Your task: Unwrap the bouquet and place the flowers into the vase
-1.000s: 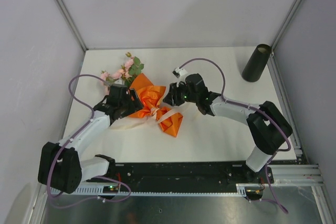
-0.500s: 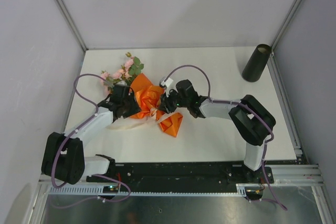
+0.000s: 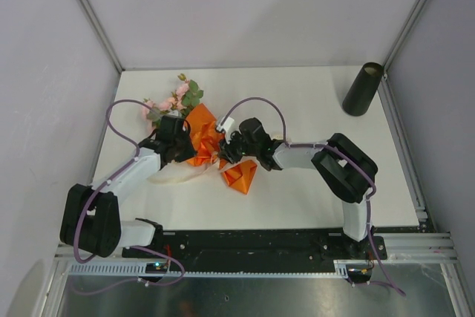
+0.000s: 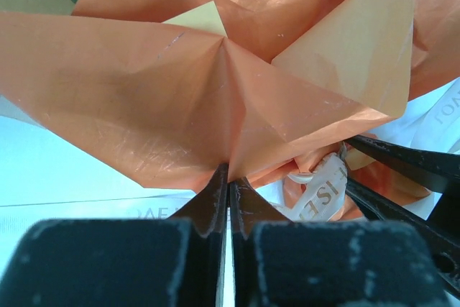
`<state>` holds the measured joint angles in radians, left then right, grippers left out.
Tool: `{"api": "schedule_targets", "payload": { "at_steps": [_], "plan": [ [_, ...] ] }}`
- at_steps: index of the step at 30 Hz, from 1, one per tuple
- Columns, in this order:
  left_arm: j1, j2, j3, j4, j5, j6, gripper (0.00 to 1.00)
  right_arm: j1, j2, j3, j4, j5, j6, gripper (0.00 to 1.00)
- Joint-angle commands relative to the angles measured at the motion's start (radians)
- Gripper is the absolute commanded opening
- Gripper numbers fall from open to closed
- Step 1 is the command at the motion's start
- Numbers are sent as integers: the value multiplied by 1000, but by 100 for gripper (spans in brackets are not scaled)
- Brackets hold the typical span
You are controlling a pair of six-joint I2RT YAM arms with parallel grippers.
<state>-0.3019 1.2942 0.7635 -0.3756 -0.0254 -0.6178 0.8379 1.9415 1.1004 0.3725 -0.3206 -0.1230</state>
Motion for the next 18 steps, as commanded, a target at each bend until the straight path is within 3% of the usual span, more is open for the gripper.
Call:
{"api": "schedule_targets", "payload": {
  "at_steps": [1,5,11,18],
  "plan": [
    [-5,9,45,17,18,30,2,15,27,35,27,30,-41,35],
    [-5,11,46,17,18,30,1,22,36,35,31,35,-43,31],
    [-5,8,35,11,-11,29,1,27,-4,33,32,91,-28,2],
    [-4,13,28,-29,-91,24,0,4,-108,-33,117,162,140,0]
  ]
}}
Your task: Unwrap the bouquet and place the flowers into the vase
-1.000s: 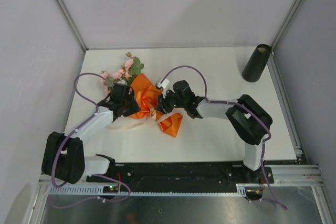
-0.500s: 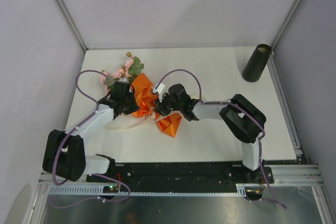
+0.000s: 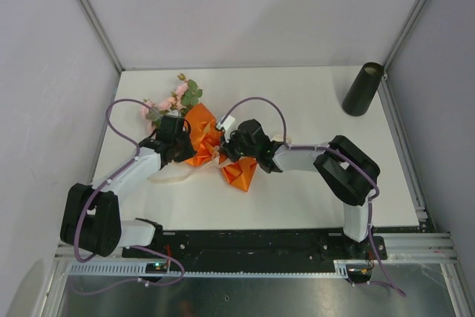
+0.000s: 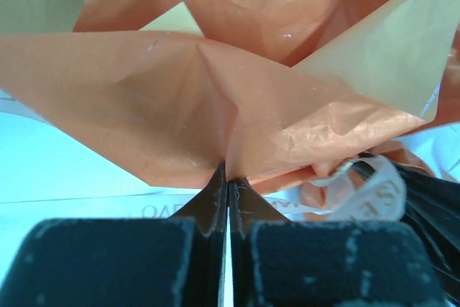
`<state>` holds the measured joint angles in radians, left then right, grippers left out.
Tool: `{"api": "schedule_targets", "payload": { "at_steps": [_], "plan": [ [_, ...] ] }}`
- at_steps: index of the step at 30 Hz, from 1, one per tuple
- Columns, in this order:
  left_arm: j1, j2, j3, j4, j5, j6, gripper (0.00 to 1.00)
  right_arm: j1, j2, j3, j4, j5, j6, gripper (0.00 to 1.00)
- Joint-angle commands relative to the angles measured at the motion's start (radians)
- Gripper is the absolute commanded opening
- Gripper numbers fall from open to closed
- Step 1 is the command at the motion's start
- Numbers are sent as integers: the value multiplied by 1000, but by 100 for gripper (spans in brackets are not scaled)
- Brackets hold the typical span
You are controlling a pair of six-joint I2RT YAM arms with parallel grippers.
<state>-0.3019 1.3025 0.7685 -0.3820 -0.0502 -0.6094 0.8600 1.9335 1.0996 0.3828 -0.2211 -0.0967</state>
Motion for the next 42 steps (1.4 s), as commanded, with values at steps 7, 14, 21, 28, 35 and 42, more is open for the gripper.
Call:
{"api": "schedule_targets", "payload": {
  "at_steps": [7,14,21,28,35,42],
  "plan": [
    [-3,25,33,-45,-92,22,0,-49,-137,-96,153,57,258,0],
    [-5,20,53,-46,-44,23,0,-50,-102,-100,119,-18,283,0],
    [-4,15,54,-44,-22,22,0,-45,-93,-100,118,-84,270,1],
    [-4,19,57,-37,3,22,0,-37,-104,-83,66,-133,214,13],
    [-4,19,59,-23,33,21,0,10,-88,-33,-30,-85,78,1],
    [-4,28,60,-21,39,24,0,7,-98,-24,-71,-20,-3,22]
  ]
}}
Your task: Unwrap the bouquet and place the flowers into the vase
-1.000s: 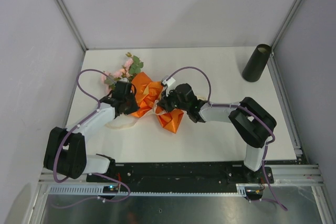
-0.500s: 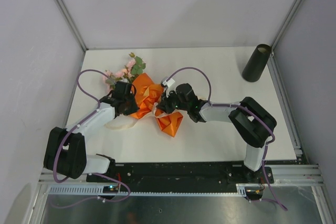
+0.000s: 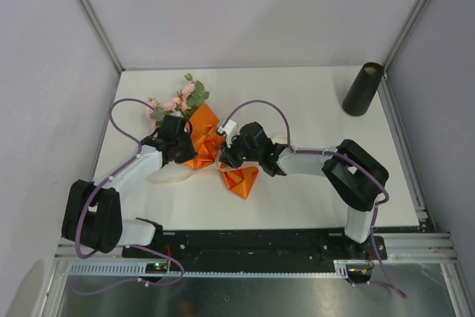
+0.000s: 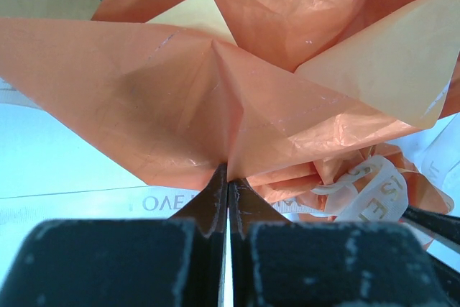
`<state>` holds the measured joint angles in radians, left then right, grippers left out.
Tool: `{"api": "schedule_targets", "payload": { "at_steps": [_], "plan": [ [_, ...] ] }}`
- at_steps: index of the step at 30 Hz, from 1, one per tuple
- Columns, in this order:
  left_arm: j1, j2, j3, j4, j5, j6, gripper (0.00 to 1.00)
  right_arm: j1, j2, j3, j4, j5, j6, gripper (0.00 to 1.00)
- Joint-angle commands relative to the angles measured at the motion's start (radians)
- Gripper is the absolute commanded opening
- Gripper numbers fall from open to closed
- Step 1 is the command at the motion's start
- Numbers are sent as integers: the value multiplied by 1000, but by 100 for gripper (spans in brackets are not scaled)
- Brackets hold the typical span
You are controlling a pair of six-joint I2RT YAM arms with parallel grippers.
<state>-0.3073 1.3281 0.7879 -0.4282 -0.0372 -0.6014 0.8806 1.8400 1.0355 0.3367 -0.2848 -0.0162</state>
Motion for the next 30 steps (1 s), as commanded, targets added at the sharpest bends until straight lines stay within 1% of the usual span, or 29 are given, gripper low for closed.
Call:
{"api": "schedule_targets", "payload": {
  "at_steps": [1,9,16,21,23,25,26,27,30],
  "plan": [
    [2,4,40,25,25,17,0,-20,-7,40,-28,42,-94,22],
    [1,13,48,26,29,16,0,-47,4,40,-44,21,-162,27],
    [1,15,53,25,30,15,0,-32,48,46,-8,-16,-162,27],
    [2,21,54,26,30,14,0,-18,80,71,-5,-10,-164,28],
    [2,22,55,24,29,14,0,-14,89,78,-3,-2,-164,26],
    [2,24,54,24,25,15,0,-13,90,80,3,11,-163,16],
    [2,24,54,24,20,15,0,-13,87,80,6,29,-162,9],
    [2,26,54,23,14,15,0,-11,77,80,8,48,-157,4],
    [1,28,52,4,-36,11,0,-18,42,70,28,151,-122,1]
  ]
}}
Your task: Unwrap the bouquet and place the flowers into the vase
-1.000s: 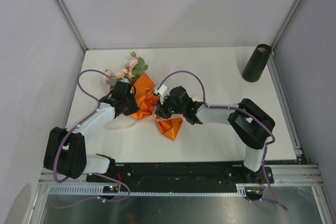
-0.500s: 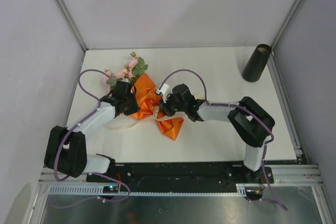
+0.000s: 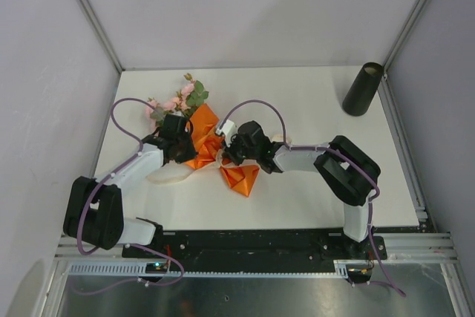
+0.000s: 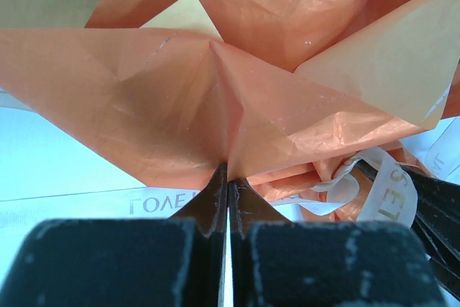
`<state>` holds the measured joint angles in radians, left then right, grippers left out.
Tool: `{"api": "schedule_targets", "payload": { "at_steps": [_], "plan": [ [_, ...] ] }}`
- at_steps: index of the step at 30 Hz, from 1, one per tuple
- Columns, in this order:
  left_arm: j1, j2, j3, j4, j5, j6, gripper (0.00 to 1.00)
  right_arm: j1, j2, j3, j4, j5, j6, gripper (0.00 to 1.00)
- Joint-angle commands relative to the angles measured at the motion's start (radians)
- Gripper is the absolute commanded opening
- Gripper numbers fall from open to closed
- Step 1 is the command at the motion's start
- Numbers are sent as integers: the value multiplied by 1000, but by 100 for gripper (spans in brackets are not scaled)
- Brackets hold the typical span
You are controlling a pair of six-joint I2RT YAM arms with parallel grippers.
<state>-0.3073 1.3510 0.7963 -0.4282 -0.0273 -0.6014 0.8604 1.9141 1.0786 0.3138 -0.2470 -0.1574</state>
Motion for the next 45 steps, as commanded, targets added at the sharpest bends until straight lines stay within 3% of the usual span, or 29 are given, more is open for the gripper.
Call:
{"api": "schedule_targets", "payload": {
  "at_steps": [1,10,18,23,25,34,45],
  "plan": [
    [1,6,43,-3,-62,9,0,-4,-49,16,59,137,40,0],
    [2,26,48,-38,-116,26,0,-21,-117,-122,146,327,173,0],
    [1,34,64,-38,-86,32,0,-1,-162,-185,228,457,176,0],
    [0,32,69,-37,-57,27,0,37,-167,-207,309,243,60,0],
    [0,35,72,-37,-49,26,0,69,-158,-213,352,243,15,0],
    [0,32,60,-49,-81,39,0,38,-211,-240,392,579,79,0],
    [0,19,86,-60,-103,55,0,-38,-286,-308,283,753,262,0]
  ]
}}
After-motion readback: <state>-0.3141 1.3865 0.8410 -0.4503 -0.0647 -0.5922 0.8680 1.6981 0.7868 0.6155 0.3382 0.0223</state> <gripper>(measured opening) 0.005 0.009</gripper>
